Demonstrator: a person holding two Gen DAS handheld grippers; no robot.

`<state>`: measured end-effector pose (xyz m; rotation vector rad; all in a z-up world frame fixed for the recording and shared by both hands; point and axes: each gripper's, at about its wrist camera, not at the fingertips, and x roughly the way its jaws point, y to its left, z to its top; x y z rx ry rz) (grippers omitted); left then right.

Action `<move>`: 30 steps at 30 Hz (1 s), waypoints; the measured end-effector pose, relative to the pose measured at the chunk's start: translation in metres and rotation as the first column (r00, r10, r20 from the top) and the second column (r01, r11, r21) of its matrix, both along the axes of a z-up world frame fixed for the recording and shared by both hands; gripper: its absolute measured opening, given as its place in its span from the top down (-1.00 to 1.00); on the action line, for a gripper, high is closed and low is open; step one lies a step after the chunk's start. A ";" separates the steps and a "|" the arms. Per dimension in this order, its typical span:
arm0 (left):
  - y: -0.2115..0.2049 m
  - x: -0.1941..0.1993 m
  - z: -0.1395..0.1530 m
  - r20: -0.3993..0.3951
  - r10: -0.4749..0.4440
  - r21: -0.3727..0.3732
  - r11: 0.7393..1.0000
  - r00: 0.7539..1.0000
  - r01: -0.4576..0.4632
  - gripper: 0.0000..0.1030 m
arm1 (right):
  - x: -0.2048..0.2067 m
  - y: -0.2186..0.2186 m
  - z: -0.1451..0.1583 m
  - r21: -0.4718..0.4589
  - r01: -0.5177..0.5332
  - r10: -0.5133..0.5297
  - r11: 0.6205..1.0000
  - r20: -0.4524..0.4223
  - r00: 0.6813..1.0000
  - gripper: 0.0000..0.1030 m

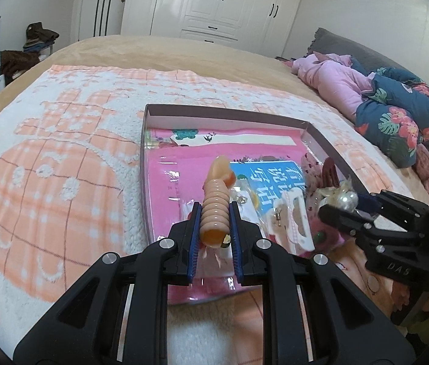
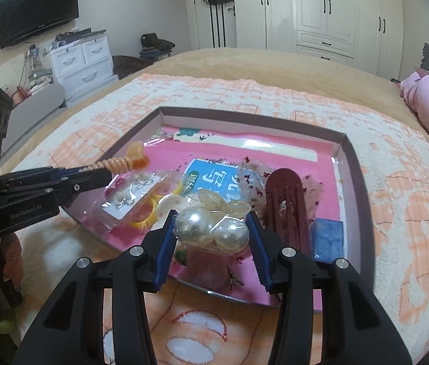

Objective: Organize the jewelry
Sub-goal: 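Lower coil hair tie and pearl clip into the box and open both grippers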

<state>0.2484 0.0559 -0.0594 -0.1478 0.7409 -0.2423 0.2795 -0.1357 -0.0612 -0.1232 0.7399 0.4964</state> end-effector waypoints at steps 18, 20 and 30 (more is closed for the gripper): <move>-0.001 -0.015 0.011 0.031 0.037 0.018 0.999 0.999 -0.038 -0.01 | -0.032 -0.014 0.015 0.050 0.019 -0.023 0.999 0.076 0.997 -0.31; -0.002 -0.025 0.015 0.042 0.042 0.019 0.999 0.998 -0.043 -0.14 | -0.043 -0.021 0.020 0.064 0.031 -0.037 0.997 0.101 0.994 -0.45; -0.005 -0.072 0.033 0.105 0.060 0.025 0.998 0.993 -0.063 -0.78 | -0.087 -0.055 0.044 0.119 0.080 -0.101 0.990 0.185 0.978 -0.82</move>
